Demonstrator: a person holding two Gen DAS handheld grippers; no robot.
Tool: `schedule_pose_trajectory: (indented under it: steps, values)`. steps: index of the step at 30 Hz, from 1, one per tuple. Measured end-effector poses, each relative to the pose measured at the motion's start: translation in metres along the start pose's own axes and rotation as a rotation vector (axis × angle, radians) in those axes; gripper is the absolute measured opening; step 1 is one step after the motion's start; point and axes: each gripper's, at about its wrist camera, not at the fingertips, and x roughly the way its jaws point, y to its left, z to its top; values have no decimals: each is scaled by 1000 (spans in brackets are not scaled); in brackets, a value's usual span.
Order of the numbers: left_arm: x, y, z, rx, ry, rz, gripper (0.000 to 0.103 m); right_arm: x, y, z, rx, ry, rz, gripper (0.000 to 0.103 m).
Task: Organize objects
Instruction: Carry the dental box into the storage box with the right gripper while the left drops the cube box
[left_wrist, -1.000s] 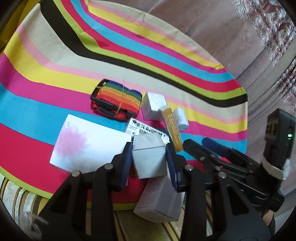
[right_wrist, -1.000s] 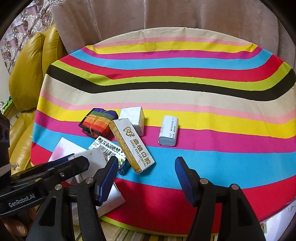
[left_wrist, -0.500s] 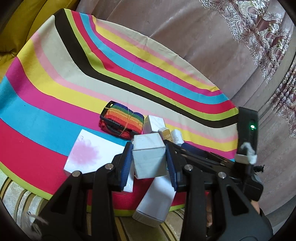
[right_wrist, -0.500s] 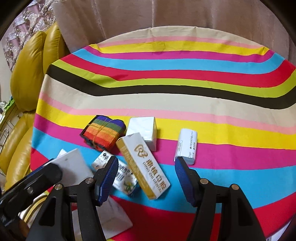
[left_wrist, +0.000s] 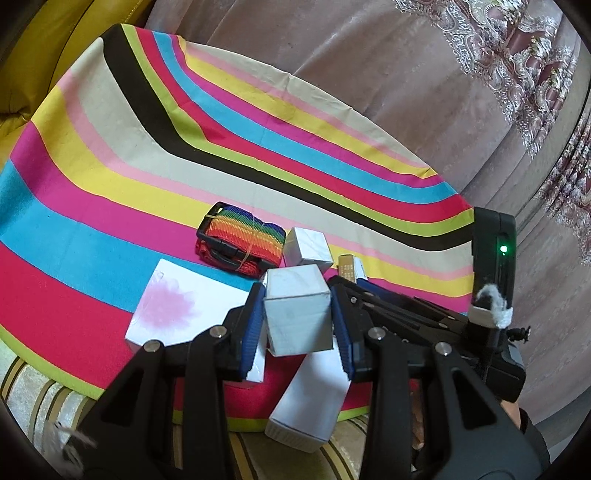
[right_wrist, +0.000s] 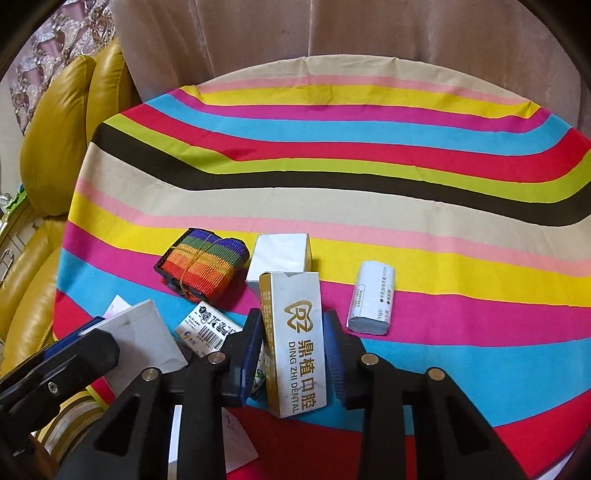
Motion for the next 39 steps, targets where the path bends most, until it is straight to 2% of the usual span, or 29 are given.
schedule_pose_trajectory:
  steps: [6,20,25,39]
  values:
    - [-2,-8,-2,45,-15,12,40,-15,-8,-4,46,-33,-10,35]
    - [-11,-41,-6,143,-39,19,40,-59,-35,-33,126,-42,-41,35]
    - [-10,-58,-10,169,-31,-1,40,-72,-50,-45,168,-36,-63,35]
    - [3,-122,-33,271,35,-118,40,-116,-93,-86,255,-38,-129,35]
